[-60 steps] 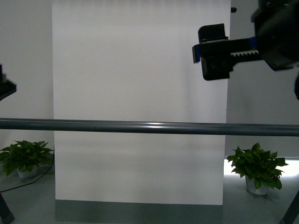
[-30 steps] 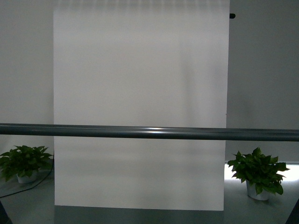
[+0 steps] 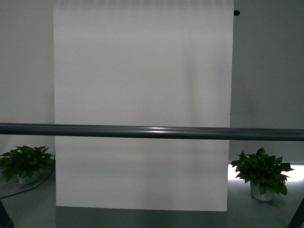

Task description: Move hamper under clothes hanger

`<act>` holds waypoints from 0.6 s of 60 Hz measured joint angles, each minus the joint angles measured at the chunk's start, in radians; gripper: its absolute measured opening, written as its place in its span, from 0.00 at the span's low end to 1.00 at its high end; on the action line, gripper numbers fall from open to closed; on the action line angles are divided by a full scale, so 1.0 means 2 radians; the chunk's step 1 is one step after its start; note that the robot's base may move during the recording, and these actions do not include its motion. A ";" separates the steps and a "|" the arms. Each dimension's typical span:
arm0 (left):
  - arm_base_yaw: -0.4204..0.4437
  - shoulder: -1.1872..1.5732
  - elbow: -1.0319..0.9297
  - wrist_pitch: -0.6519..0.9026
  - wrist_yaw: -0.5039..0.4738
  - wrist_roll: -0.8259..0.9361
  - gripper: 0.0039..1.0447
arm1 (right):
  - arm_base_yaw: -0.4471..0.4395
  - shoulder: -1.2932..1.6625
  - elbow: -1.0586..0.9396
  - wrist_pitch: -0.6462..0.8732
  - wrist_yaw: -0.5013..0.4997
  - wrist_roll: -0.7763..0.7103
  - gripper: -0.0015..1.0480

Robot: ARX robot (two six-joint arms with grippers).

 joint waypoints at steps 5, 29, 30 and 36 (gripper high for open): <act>0.000 -0.017 -0.010 -0.007 0.000 0.000 0.03 | -0.007 -0.017 -0.013 -0.005 -0.008 0.000 0.02; 0.000 -0.103 -0.043 -0.060 0.000 0.000 0.03 | -0.060 -0.102 -0.056 -0.047 -0.059 0.000 0.02; 0.000 -0.108 -0.045 -0.064 0.000 0.000 0.03 | -0.060 -0.107 -0.057 -0.050 -0.059 0.000 0.02; 0.000 -0.129 -0.050 -0.079 0.000 0.000 0.03 | -0.060 -0.125 -0.063 -0.062 -0.059 0.000 0.02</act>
